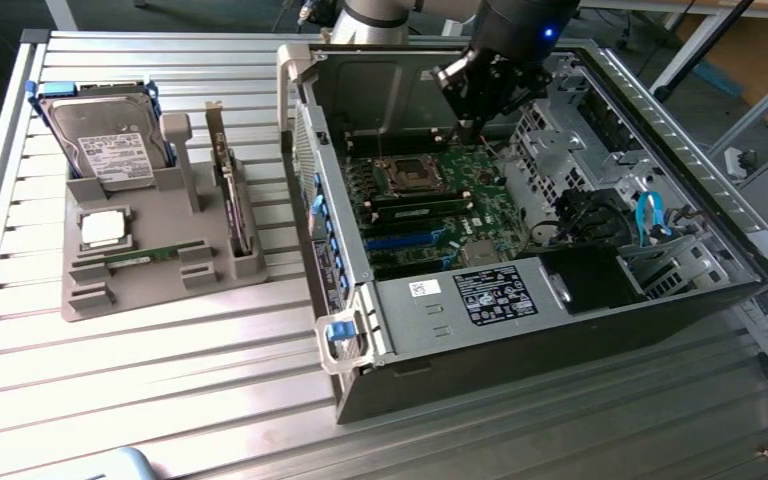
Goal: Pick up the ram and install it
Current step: 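Press down the ram until it locks into place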
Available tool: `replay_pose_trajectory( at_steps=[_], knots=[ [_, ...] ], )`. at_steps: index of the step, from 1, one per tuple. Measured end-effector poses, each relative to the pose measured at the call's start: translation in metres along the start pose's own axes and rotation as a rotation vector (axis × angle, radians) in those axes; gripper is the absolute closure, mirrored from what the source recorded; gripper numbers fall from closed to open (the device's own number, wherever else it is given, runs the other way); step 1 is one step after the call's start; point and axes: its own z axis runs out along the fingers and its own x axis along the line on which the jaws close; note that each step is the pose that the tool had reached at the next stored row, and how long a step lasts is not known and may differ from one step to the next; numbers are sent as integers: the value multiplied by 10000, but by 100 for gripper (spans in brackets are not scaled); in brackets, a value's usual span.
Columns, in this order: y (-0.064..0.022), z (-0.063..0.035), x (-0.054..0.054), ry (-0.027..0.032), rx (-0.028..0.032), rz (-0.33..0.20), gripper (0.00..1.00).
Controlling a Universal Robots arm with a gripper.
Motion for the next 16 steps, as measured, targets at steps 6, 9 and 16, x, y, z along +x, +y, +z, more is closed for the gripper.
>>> replay_pose_trajectory(
  at_steps=[6, 9, 16],
  knots=[
    [0, 0, 0, -1, 2, 247, 90],
    [1, 0, 4, -1, 3, 249, 90],
    [1, 0, 17, -1, 3, 247, 90]
  ],
)
